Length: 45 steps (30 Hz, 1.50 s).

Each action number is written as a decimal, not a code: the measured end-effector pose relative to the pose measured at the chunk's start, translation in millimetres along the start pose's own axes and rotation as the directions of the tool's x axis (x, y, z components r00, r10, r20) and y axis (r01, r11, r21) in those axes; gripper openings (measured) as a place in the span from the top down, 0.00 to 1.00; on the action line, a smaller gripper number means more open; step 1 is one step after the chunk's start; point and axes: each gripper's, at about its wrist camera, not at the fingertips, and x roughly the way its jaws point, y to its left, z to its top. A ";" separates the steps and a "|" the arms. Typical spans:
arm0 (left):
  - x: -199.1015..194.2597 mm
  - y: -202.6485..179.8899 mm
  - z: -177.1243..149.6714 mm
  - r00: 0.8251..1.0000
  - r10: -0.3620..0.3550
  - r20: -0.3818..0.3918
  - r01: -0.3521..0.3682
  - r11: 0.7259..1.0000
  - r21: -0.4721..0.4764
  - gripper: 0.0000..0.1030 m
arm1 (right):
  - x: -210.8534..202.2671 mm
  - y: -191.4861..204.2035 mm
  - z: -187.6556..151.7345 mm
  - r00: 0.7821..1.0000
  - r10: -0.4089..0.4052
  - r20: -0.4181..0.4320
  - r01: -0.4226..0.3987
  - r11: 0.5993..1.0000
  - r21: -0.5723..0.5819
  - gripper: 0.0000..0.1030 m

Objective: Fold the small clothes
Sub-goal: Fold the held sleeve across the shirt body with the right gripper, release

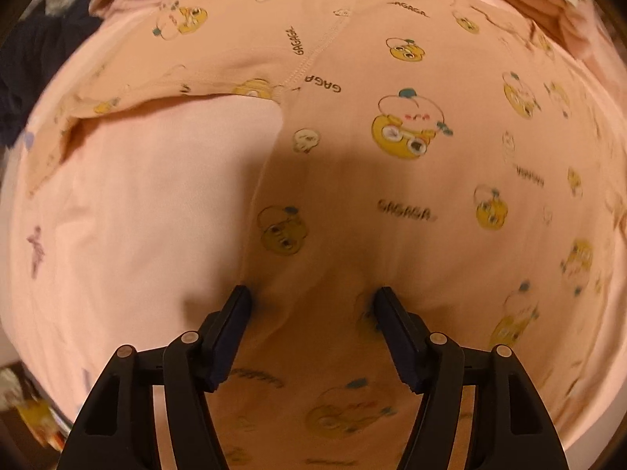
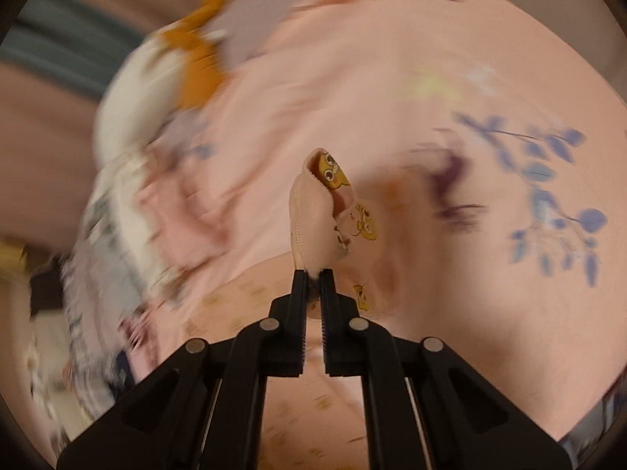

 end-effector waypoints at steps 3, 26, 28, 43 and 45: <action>-24.7 9.8 -6.6 1.000 0.002 0.021 -0.003 0.998 0.057 0.51 | 4.6 44.5 -25.4 0.998 0.055 -0.027 -0.058 0.993 -0.102 0.93; 57.8 220.5 -52.5 0.974 -0.209 0.088 0.226 0.922 -0.313 0.52 | 157.5 113.3 -164.5 0.925 -0.005 -0.379 -0.060 0.985 -0.161 0.44; 60.8 205.2 -40.1 0.973 -0.208 0.100 0.229 0.931 -0.285 0.52 | 143.6 73.3 -141.4 0.943 -0.034 -0.331 -0.007 0.993 -0.122 0.46; 102.6 55.0 57.4 0.958 -0.275 0.085 0.282 0.956 -0.078 0.52 | 195.6 13.6 -107.8 0.939 -0.010 -0.345 -0.016 0.997 -0.072 0.83; 109.3 49.1 60.8 0.959 -0.269 0.086 0.275 0.958 -0.076 0.52 | 218.0 30.0 -110.6 0.937 -0.119 -0.329 0.058 0.980 -0.188 0.91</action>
